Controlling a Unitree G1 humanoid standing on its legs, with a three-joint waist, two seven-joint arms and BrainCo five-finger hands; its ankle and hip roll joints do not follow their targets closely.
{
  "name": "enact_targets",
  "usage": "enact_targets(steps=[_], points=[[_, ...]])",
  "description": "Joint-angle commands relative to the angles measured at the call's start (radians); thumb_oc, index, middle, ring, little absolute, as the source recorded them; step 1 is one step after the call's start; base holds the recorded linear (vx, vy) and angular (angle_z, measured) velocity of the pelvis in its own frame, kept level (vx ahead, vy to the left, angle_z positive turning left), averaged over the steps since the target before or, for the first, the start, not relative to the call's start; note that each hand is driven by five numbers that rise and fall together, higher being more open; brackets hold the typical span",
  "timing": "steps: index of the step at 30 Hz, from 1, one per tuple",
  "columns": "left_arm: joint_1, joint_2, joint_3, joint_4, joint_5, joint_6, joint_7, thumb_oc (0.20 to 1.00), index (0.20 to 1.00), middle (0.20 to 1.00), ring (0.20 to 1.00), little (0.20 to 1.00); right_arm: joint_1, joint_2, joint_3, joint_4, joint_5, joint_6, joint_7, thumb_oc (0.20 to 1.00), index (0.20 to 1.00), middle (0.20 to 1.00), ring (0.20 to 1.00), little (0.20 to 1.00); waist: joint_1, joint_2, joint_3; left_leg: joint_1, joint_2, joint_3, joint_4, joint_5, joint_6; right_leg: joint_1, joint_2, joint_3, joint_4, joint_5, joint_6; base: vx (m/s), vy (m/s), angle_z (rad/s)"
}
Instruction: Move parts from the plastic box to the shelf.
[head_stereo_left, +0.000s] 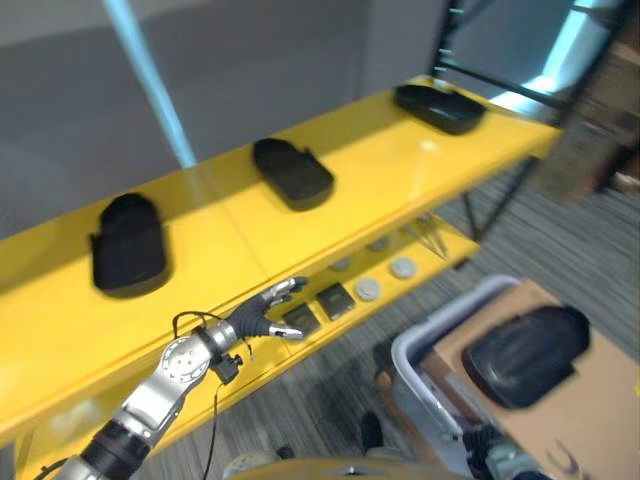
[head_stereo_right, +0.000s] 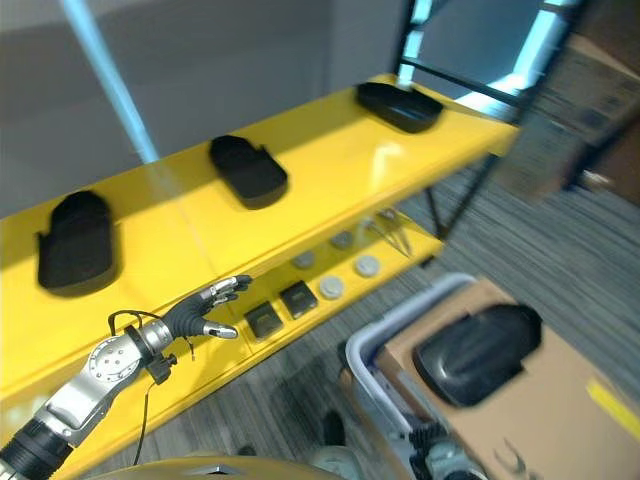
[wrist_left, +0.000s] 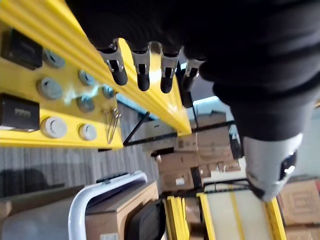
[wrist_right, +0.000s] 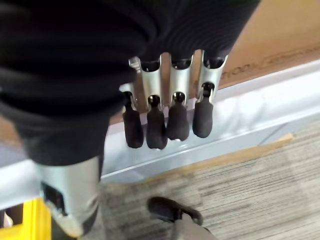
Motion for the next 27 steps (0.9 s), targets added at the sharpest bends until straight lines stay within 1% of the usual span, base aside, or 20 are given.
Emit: enact_targets(steps=[1,5,6,8,10,11,12,13,14,15,16,17,18,19,20,21,22,23,26,27], points=[[-0.068,0.009,0.009,0.060,0.013,-0.024,0.058,1.000,1.000,1.000,1.000,1.000,0.105,0.030,0.007,0.040,0.061,0.013,0.052,1.000,1.000,1.000,1.000,1.000,-0.033,-0.003,0.024,-0.116,0.049,0.097,0.131,-0.037,-0.046,0.068,-0.017,-0.110,0.025,-0.017,0.096,-0.13,0.104,-1.01],[-0.090,-0.010,-0.038,0.180,-0.014,0.044,0.106,1.000,1.000,1.000,1.000,1.000,0.132,0.045,-0.022,0.056,0.078,-0.007,0.051,1.000,1.000,1.000,1.000,1.000,-0.061,-0.003,0.037,-0.106,0.028,0.127,0.138,-0.059,-0.027,0.029,-0.044,-0.102,0.022,0.022,0.122,-0.12,0.086,-0.68],[-0.089,-0.017,-0.047,0.222,-0.010,0.054,0.125,1.000,1.000,1.000,1.000,1.000,0.138,0.052,-0.030,0.063,0.088,-0.012,0.045,1.000,1.000,1.000,1.000,1.000,-0.068,-0.003,0.040,-0.102,0.025,0.138,0.138,-0.064,-0.024,0.015,-0.051,-0.108,0.021,0.029,0.129,-0.09,0.058,-0.52],[-0.081,-0.027,-0.059,0.306,0.021,0.075,0.159,1.000,1.000,1.000,1.000,1.000,0.148,0.065,-0.050,0.078,0.101,-0.025,0.045,1.000,1.000,1.000,1.000,1.000,-0.074,-0.002,0.050,-0.093,0.020,0.171,0.139,-0.073,-0.018,-0.011,-0.069,-0.139,0.020,0.043,0.142,-0.09,0.045,-0.41],[-0.049,-0.038,-0.052,0.411,0.017,0.095,0.205,1.000,1.000,1.000,1.000,1.000,0.150,0.083,-0.065,0.090,0.098,-0.040,0.035,1.000,1.000,1.000,1.000,1.000,-0.064,-0.004,0.061,-0.080,0.024,0.225,0.131,-0.076,-0.017,-0.037,-0.096,-0.223,0.026,0.055,0.156,-0.11,-0.002,-0.82],[-0.017,-0.048,-0.029,0.483,0.077,0.087,0.234,1.000,1.000,1.000,1.000,1.000,0.145,0.097,-0.073,0.093,0.086,-0.042,0.024,1.000,1.000,1.000,1.000,1.000,-0.049,-0.007,0.069,-0.066,0.030,0.276,0.124,-0.082,-0.016,-0.052,-0.120,-0.299,0.057,0.063,0.159,-0.12,-0.036,-1.51],[-0.009,-0.049,-0.023,0.497,0.095,0.087,0.234,1.000,1.000,1.000,1.000,1.000,0.144,0.099,-0.074,0.093,0.081,-0.042,0.025,1.000,1.000,1.000,1.000,1.000,-0.045,-0.008,0.070,-0.066,0.031,0.290,0.122,-0.081,-0.015,-0.055,-0.127,-0.317,0.071,0.063,0.159,-0.17,-0.052,-1.47],[0.020,-0.055,0.001,0.563,0.190,0.080,0.245,1.000,1.000,1.000,1.000,1.000,0.139,0.097,-0.082,0.100,0.068,-0.048,0.030,1.000,1.000,1.000,1.000,1.000,-0.028,-0.003,0.075,-0.062,0.040,0.340,0.117,-0.083,-0.005,-0.055,-0.150,-0.370,0.147,0.056,0.154,-0.13,-0.025,-1.23],[0.025,-0.057,0.004,0.581,0.213,0.078,0.254,1.000,1.000,1.000,1.000,1.000,0.137,0.094,-0.083,0.102,0.067,-0.050,0.031,1.000,1.000,1.000,1.000,1.000,-0.026,-0.002,0.075,-0.064,0.041,0.350,0.116,-0.081,-0.002,-0.056,-0.155,-0.375,0.172,0.053,0.151,-0.16,-0.028,-1.00],[0.033,-0.068,0.010,0.634,0.252,0.074,0.278,1.000,1.000,1.000,1.000,1.000,0.132,0.088,-0.082,0.107,0.065,-0.054,0.037,1.000,1.000,1.000,1.000,1.000,-0.023,0.003,0.074,-0.072,0.047,0.369,0.116,-0.074,0.007,-0.056,-0.161,-0.382,0.224,0.035,0.141,-0.15,-0.052,-1.07],[0.039,-0.090,0.012,0.732,0.281,0.088,0.326,1.000,1.000,1.000,1.000,1.000,0.117,0.084,-0.073,0.111,0.070,-0.053,0.037,1.000,1.000,1.000,1.000,1.000,-0.019,0.012,0.072,-0.089,0.063,0.391,0.118,-0.063,0.021,-0.053,-0.163,-0.393,0.289,-0.008,0.117,-0.14,-0.062,-0.52],[0.038,-0.096,0.011,0.756,0.281,0.083,0.337,1.000,1.000,1.000,1.000,1.000,0.113,0.083,-0.071,0.112,0.069,-0.050,0.036,1.000,1.000,1.000,1.000,1.000,-0.017,0.014,0.071,-0.094,0.067,0.396,0.120,-0.061,0.022,-0.053,-0.164,-0.396,0.300,-0.019,0.112,-0.05,-0.071,-0.32],[0.038,-0.114,0.014,0.821,0.281,0.059,0.361,1.000,1.000,1.000,1.000,1.000,0.105,0.087,-0.062,0.114,0.073,-0.045,0.026,1.000,1.000,1.000,1.000,1.000,-0.013,0.021,0.067,-0.092,0.077,0.390,0.125,-0.079,0.020,-0.038,-0.158,-0.393,0.308,-0.059,0.116,0.00,-0.104,-0.17],[0.031,-0.139,0.024,0.886,0.269,0.066,0.392,1.000,1.000,1.000,1.000,1.000,0.091,0.090,-0.051,0.120,0.084,-0.041,0.022,1.000,1.000,1.000,1.000,1.000,-0.009,0.019,0.065,-0.105,0.090,0.408,0.128,-0.067,0.014,-0.016,-0.150,-0.413,0.278,-0.085,0.109,0.00,-0.188,-0.32],[0.023,-0.167,0.031,0.953,0.261,0.063,0.426,1.000,1.000,1.000,1.000,1.000,0.082,0.095,-0.044,0.130,0.084,-0.041,0.023,1.000,1.000,1.000,1.000,1.000,-0.007,0.011,0.062,-0.122,0.099,0.417,0.140,-0.061,0.001,0.003,-0.138,-0.425,0.230,-0.083,0.112,-0.05,-0.224,-0.63],[0.020,-0.180,0.036,0.985,0.259,0.060,0.440,1.000,1.000,1.000,1.000,1.000,0.079,0.099,-0.042,0.136,0.078,-0.043,0.022,1.000,1.000,1.000,1.000,1.000,-0.006,0.006,0.061,-0.129,0.103,0.420,0.146,-0.058,-0.005,0.010,-0.134,-0.428,0.211,-0.080,0.114,0.01,-0.286,-0.90],[0.013,-0.217,0.056,1.074,0.254,0.036,0.470,1.000,1.000,1.000,1.000,1.000,0.073,0.114,-0.038,0.153,0.065,-0.061,0.019,1.000,1.000,1.000,1.000,1.000,-0.008,-0.003,0.063,-0.133,0.122,0.424,0.151,-0.050,-0.018,0.028,-0.122,-0.424,0.178,-0.078,0.114,0.05,-0.268,-0.98],[0.011,-0.235,0.068,1.112,0.265,0.017,0.482,1.000,1.000,1.000,1.000,1.000,0.073,0.121,-0.039,0.157,0.060,-0.071,0.019,1.000,1.000,1.000,1.000,1.000,-0.011,-0.007,0.065,-0.128,0.133,0.424,0.145,-0.044,-0.025,0.040,-0.112,-0.421,0.161,-0.080,0.111,0.10,-0.310,-0.72],[0.016,-0.263,0.089,1.155,0.289,-0.010,0.505,1.000,1.000,1.000,1.000,1.000,0.088,0.134,-0.050,0.159,0.050,-0.087,0.011,1.000,1.000,1.000,1.000,1.000,-0.029,-0.013,0.060,-0.106,0.167,0.429,0.125,-0.025,-0.051,0.067,-0.081,-0.416,0.127,-0.092,0.098,0.10,-0.218,-0.28],[0.017,-0.268,0.093,1.158,0.275,-0.012,0.511,1.000,1.000,1.000,1.000,1.000,0.094,0.133,-0.054,0.160,0.047,-0.090,0.008,1.000,1.000,1.000,1.000,1.000,-0.035,-0.015,0.057,-0.103,0.181,0.432,0.127,-0.021,-0.060,0.073,-0.072,-0.418,0.121,-0.098,0.092,0.11,-0.242,-0.19]])
